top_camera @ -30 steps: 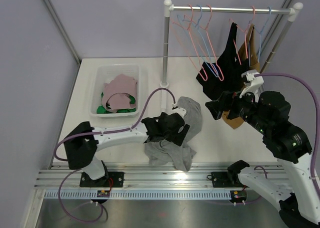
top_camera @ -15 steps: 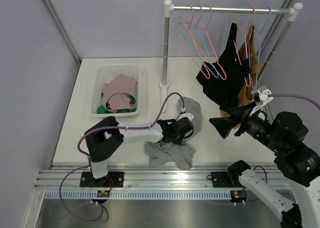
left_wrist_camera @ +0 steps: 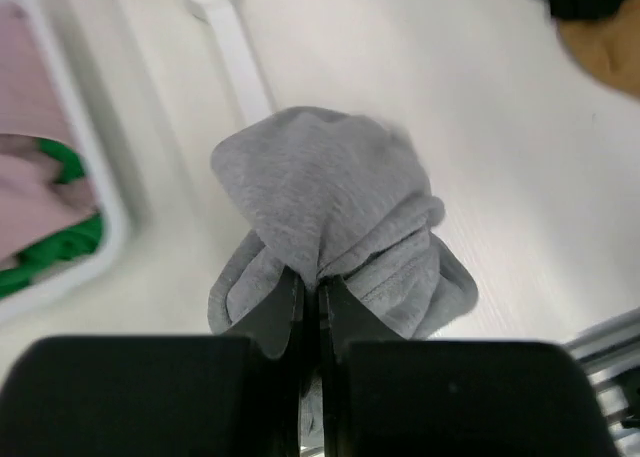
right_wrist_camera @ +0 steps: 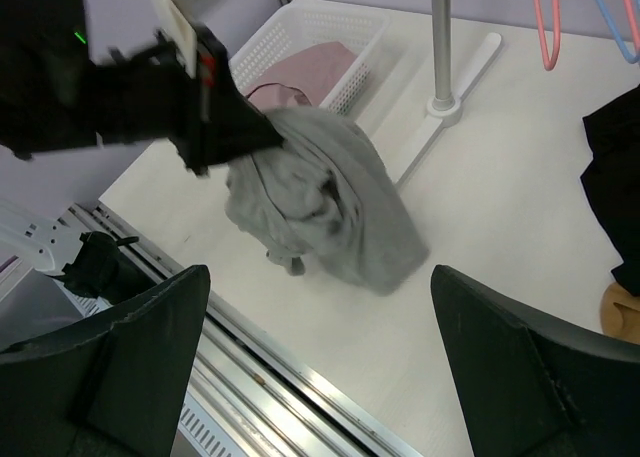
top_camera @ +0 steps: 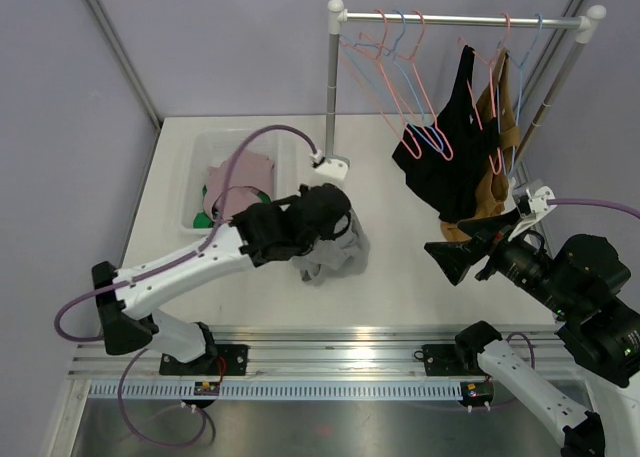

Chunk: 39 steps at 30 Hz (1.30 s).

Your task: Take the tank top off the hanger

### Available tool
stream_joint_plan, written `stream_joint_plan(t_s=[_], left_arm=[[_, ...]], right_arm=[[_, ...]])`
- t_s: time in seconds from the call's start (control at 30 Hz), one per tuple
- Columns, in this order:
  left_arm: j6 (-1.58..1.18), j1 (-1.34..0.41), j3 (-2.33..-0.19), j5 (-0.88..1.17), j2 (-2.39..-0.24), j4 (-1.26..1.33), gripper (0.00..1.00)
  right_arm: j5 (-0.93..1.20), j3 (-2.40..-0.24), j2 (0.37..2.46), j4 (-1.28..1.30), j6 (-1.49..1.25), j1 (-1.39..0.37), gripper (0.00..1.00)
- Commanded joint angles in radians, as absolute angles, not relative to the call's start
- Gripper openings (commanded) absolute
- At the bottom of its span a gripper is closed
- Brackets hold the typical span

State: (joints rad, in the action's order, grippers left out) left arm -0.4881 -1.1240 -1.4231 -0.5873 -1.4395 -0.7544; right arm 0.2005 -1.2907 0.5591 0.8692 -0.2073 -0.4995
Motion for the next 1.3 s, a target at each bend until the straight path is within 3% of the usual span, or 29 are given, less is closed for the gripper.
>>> stream_joint_plan(t_s=[0.0,0.3,0.57,0.77,0.8,0.87,1.0,1.03,1.1,1.13,1.27], left_arm=[[-0.448,-1.045,-1.554,-0.75,-1.355,-0.933,0.0],[-0.249,-0.733,-1.937,-0.68,-1.356,-1.034,0.0],[-0.14,-0.395,-2.08,-0.456,-1.527,-0.991,0.0],[-0.124,-0.292,-2.21,-0.334,-1.728,-0.956,0.01],[-0.121,-0.282,-2.235,-0.334,-1.762,-0.962,0.09],[-0.13,-0.252,-2.275,-0.334,-1.813,-0.991,0.15],[-0.152,-0.222,-2.247,-0.298,-1.864,-1.031,0.62],[-0.161,-0.222,-2.241,-0.305,-1.858,-1.048,0.81],[-0.173,-0.222,-2.235,-0.298,-1.817,-1.087,0.89],[-0.19,-0.222,-2.233,-0.296,-1.796,-1.106,0.99],[-0.218,-0.236,-2.029,-0.135,-1.553,-1.103,0.99]], right_arm=[[0.184,-1.325,0.56,0.864,-0.189,-0.506,0.99],[0.092,-1.358,0.575,0.857,-0.201,-0.506,1.0],[0.046,-1.364,0.607,0.853,-0.207,-0.506,0.99],[-0.179,-1.408,0.705,0.853,-0.247,-0.506,0.99],[-0.199,-1.411,0.731,0.839,-0.244,-0.506,1.0],[-0.212,-1.419,0.755,0.816,-0.229,-0.508,1.0],[-0.438,-1.457,0.863,0.781,-0.195,-0.506,0.99],[-0.471,-1.48,0.899,0.794,-0.171,-0.506,1.0],[-0.526,-1.581,1.001,0.839,-0.146,-0.506,1.0],[-0.534,-1.616,1.034,0.85,-0.14,-0.505,0.99],[-0.525,-1.846,1.179,0.88,-0.1,-0.434,0.99]])
